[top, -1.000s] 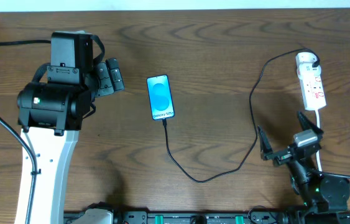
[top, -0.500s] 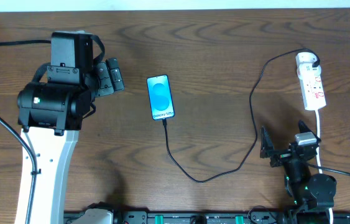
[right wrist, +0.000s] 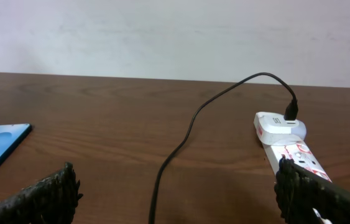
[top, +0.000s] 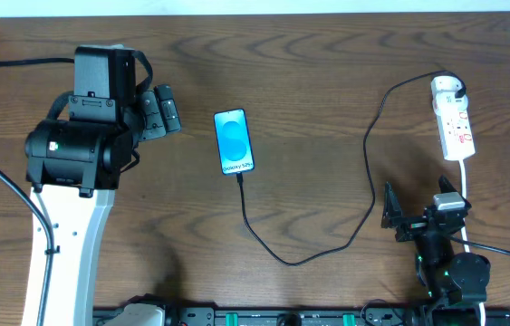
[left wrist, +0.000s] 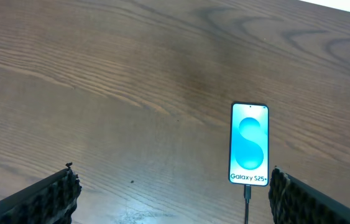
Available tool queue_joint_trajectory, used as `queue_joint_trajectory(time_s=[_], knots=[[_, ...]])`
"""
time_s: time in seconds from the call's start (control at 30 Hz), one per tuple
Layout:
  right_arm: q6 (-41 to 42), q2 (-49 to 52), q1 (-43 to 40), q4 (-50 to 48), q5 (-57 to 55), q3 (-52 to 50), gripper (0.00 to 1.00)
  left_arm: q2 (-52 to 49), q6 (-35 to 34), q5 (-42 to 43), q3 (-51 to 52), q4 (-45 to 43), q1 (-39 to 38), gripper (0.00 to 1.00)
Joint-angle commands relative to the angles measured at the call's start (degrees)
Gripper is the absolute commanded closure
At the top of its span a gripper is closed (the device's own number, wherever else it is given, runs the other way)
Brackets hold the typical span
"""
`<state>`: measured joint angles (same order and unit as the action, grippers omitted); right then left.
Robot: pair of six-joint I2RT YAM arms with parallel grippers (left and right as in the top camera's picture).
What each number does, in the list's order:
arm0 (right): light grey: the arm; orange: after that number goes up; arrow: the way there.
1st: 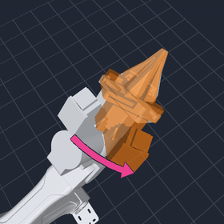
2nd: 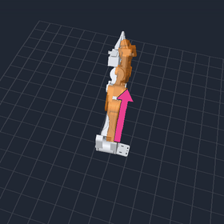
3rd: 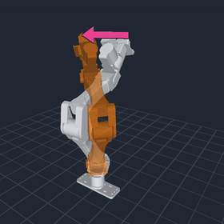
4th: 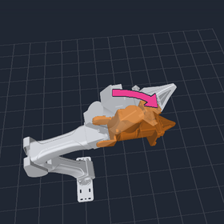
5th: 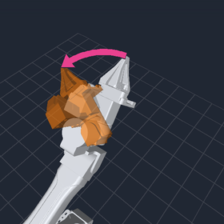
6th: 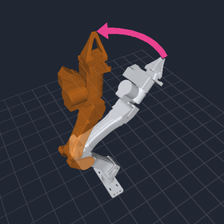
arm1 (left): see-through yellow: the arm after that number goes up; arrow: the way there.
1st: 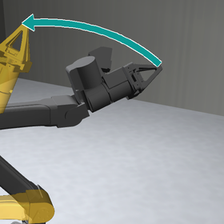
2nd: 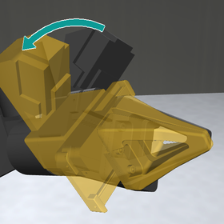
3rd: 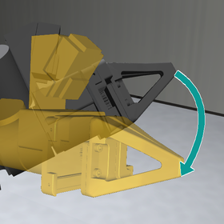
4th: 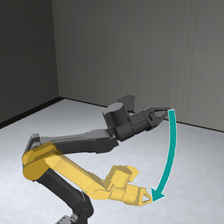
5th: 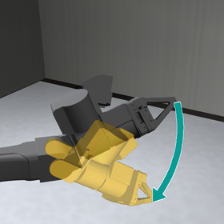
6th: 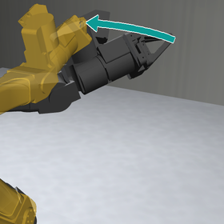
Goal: Plug charger to phone and switch on socket
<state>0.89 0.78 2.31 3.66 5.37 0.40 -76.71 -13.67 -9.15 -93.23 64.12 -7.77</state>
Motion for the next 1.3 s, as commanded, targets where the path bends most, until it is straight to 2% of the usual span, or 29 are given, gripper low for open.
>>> queue_joint_trajectory(time_s=[0.0,0.4,0.53,0.67,1.03,1.27], knots=[[0.8,-0.2,-0.1,0.3,-0.9,-0.1,0.01,0.2,0.1,-0.1,0.0,0.1,-0.1,0.02],[0.8,-0.2,-0.1,0.3,-0.9,-0.1,0.01,0.6,0.1,-0.1,0.6,0.4,-0.1,0.02],[0.8,-0.2,-0.1,0.3,-0.9,-0.1,0.01,3.8,-0.6,0.1,4.7,-1.3,-0.1,0.02],[0.8,-0.2,-0.1,0.3,-0.9,-0.1,0.01,10.7,-0.6,0.1,14.7,-11.4,0.0,0.02],[0.8,-0.2,-0.1,0.3,-0.9,-0.1,0.01,36.6,-0.3,-1.0,53.2,-41.2,1.6,0.02],[0.8,-0.2,-0.1,0.3,-0.9,-0.1,0.01,50.1,-0.3,-1.0,71.9,-58.2,4.3,0.02]])
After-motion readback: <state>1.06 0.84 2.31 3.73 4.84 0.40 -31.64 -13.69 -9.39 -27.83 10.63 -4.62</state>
